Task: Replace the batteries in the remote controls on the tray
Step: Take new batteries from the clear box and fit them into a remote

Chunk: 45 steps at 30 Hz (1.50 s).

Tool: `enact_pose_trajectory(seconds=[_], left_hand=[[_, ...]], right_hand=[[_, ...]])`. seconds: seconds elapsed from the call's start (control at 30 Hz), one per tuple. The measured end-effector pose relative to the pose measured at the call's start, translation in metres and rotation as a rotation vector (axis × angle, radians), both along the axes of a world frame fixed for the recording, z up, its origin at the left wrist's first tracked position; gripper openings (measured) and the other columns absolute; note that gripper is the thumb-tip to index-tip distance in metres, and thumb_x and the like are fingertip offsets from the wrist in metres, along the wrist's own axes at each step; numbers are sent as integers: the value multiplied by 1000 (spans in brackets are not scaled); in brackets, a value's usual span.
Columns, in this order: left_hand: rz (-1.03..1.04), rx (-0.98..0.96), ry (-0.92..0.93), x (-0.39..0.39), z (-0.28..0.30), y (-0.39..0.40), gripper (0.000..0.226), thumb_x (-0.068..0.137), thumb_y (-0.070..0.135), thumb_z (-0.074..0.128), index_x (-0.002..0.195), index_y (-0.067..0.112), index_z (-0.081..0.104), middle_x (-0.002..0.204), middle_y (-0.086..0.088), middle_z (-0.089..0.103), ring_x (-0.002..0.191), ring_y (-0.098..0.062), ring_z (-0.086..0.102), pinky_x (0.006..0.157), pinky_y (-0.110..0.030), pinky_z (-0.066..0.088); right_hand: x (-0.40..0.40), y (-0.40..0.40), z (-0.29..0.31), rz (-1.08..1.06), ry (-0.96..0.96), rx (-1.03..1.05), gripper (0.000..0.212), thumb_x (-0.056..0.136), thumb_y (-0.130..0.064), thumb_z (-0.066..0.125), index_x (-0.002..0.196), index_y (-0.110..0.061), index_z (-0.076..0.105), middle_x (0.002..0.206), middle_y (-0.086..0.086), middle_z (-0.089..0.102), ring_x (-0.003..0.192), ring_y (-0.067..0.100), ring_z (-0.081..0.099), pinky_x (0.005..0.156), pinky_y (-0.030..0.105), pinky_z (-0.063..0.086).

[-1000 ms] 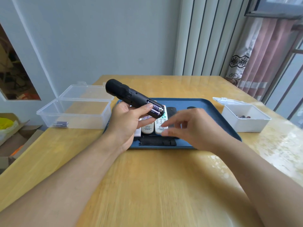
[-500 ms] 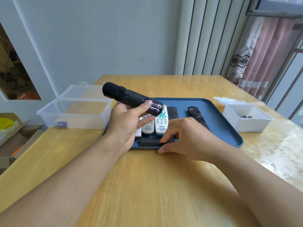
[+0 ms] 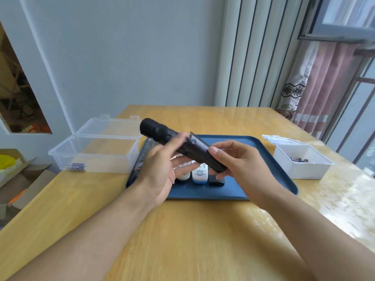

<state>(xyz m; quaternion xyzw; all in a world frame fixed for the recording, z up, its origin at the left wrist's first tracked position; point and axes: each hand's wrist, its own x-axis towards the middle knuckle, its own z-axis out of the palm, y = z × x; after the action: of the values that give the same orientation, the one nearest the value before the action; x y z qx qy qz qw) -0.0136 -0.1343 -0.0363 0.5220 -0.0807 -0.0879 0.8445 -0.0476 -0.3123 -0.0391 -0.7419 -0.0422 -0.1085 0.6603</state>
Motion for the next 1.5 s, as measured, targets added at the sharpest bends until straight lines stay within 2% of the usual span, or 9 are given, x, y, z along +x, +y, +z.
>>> enact_pose_trajectory(seconds=[0.17, 0.43, 0.53, 0.67, 0.87, 0.97, 1.1, 1.27, 1.5], left_hand=[[39, 177, -131, -2, -10, -4, 23, 92, 9, 68, 112, -3, 64, 108, -20, 75, 102, -30, 73, 87, -43, 61], [18, 163, -72, -3, -9, -5, 25, 104, 19, 53, 112, -1, 65, 110, -17, 75, 101, -30, 74, 90, -44, 60], [39, 76, -28, -3, -6, -4, 30, 107, 24, 46, 109, 0, 64, 103, -15, 77, 101, -33, 74, 89, -45, 59], [98, 60, -22, 1, -6, -3, 31, 106, 24, 48, 110, -1, 65, 110, -23, 73, 109, -35, 70, 91, -41, 59], [77, 78, -81, 1, -7, -3, 34, 104, 25, 51, 120, -3, 64, 121, -21, 70, 118, -30, 65, 101, -38, 53], [234, 90, -178, 3, -7, -2, 24, 97, 11, 64, 120, 3, 57, 105, -13, 72, 103, -25, 71, 89, -36, 58], [346, 33, -234, 7, -8, 2, 88, 86, -5, 73, 154, 28, 27, 110, -7, 69, 102, -17, 72, 81, -37, 62], [322, -16, -245, 6, -4, 3, 74, 87, -8, 70, 144, 29, 41, 101, -6, 68, 103, -19, 71, 78, -39, 62], [313, -23, -235, 5, -2, 2, 70, 88, -8, 69, 142, 28, 43, 97, -6, 69, 96, -19, 72, 74, -34, 61]], right_hand=[[-2, 2, -1, -66, 32, 16, 32, 82, -31, 79, 97, -6, 66, 79, 10, 74, 63, 29, 71, 54, 29, 55], [-4, 5, 1, -86, -1, -21, 19, 86, -36, 76, 97, -21, 75, 92, -2, 76, 69, 23, 73, 76, 36, 58], [-4, 5, 1, -87, 16, 22, 14, 88, -29, 76, 98, -20, 74, 95, 1, 75, 66, 18, 69, 69, 32, 57], [-3, 5, 2, -34, 137, 116, 31, 84, -36, 76, 102, -12, 71, 90, 7, 71, 63, 17, 64, 61, 27, 53], [-7, 4, 7, 195, 338, 280, 30, 91, -32, 67, 106, -6, 71, 88, 11, 72, 73, 19, 69, 64, 24, 56], [-6, 4, 7, 177, 324, 296, 31, 90, -31, 68, 105, -3, 70, 87, 10, 71, 75, 18, 70, 65, 22, 56], [-5, 3, 6, 163, 313, 305, 32, 89, -30, 69, 106, -2, 72, 90, 12, 72, 77, 20, 71, 66, 23, 57], [-5, 2, 9, 156, 293, 319, 40, 83, -31, 70, 107, 1, 71, 95, 15, 64, 73, 18, 71, 64, 21, 57], [-5, 3, 8, 163, 279, 316, 40, 83, -33, 70, 105, 0, 72, 96, 15, 64, 71, 15, 69, 66, 20, 57]])
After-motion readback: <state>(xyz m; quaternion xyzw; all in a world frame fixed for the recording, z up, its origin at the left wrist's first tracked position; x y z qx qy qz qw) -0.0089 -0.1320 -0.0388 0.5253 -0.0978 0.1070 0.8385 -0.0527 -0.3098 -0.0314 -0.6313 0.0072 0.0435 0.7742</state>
